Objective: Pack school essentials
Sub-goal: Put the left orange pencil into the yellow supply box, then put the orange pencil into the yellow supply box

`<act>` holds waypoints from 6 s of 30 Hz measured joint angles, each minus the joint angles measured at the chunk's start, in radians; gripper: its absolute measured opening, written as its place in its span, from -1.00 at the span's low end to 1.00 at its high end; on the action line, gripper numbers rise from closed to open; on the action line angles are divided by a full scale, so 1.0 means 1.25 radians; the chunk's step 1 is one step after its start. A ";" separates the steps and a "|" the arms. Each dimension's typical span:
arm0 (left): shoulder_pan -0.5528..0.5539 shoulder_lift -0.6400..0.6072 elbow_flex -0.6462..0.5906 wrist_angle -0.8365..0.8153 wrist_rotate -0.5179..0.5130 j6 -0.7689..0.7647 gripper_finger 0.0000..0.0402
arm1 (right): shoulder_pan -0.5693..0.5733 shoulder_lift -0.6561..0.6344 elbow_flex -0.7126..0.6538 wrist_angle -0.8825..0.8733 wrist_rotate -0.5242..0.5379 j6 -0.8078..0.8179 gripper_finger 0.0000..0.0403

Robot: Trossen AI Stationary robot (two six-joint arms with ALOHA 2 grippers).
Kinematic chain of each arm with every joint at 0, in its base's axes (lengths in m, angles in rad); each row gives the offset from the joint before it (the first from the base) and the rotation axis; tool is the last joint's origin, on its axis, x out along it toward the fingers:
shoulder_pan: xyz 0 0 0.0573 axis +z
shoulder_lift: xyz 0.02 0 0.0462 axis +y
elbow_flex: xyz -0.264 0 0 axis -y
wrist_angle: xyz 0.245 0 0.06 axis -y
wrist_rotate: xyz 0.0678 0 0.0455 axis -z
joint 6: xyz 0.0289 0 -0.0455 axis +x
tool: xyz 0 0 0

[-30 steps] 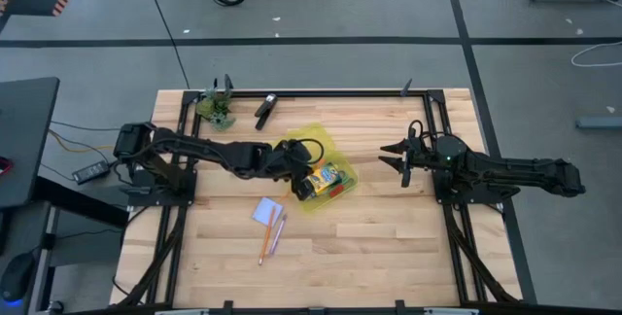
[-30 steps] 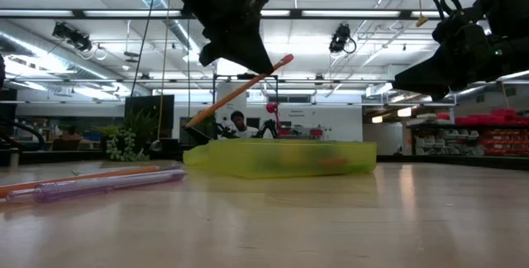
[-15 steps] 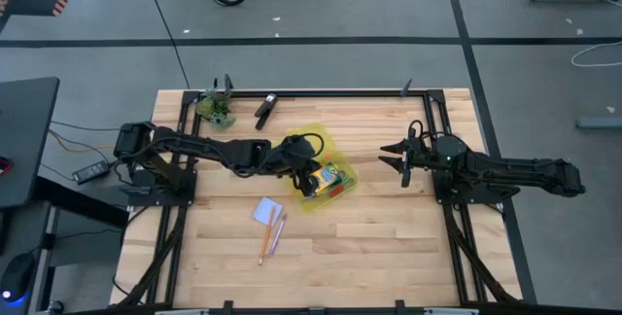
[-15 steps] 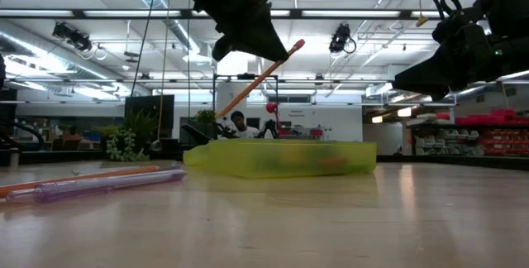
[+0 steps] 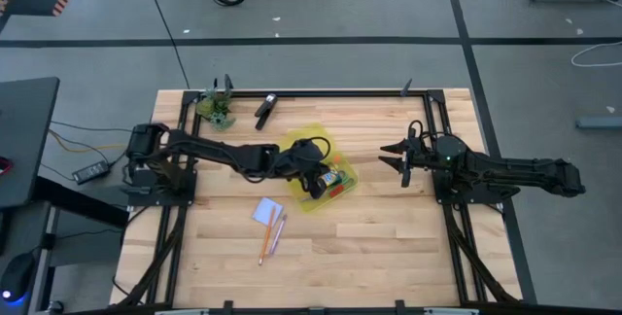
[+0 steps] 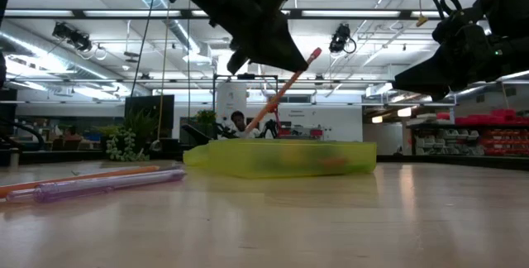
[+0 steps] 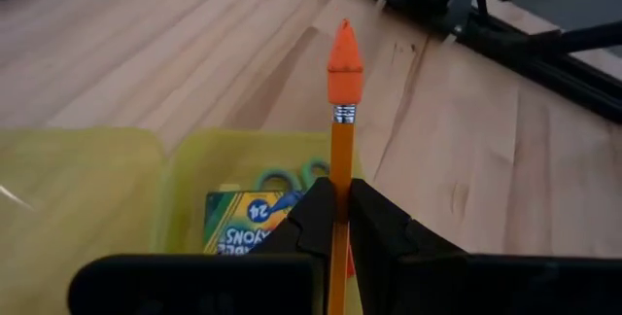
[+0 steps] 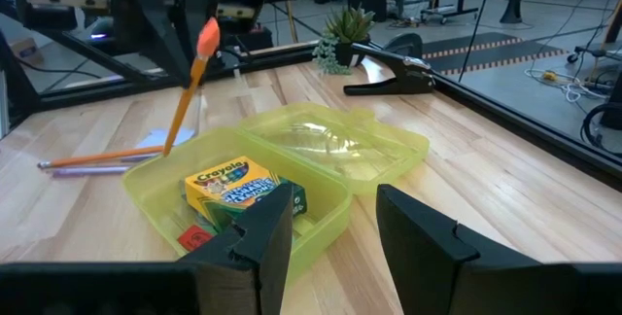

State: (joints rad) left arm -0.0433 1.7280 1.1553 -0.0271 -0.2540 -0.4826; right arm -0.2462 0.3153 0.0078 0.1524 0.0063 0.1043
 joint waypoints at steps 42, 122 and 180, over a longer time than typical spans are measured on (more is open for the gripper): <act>-0.016 0.100 -0.001 0.079 0.088 0.071 -0.40 | 0.000 0.002 0.000 -0.020 0.000 0.000 -0.22; -0.256 -0.152 -0.207 -0.389 -0.007 -0.088 -0.66 | 0.000 0.009 0.000 -0.040 0.000 0.000 -0.22; -0.424 -0.054 -0.192 -0.362 0.023 -0.846 -0.75 | 0.000 0.009 0.000 -0.040 0.000 0.000 -0.22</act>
State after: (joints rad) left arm -0.5738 1.6608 0.9151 -0.4791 -0.2248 -1.5395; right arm -0.2461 0.3265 0.0078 0.1024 0.0063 0.1047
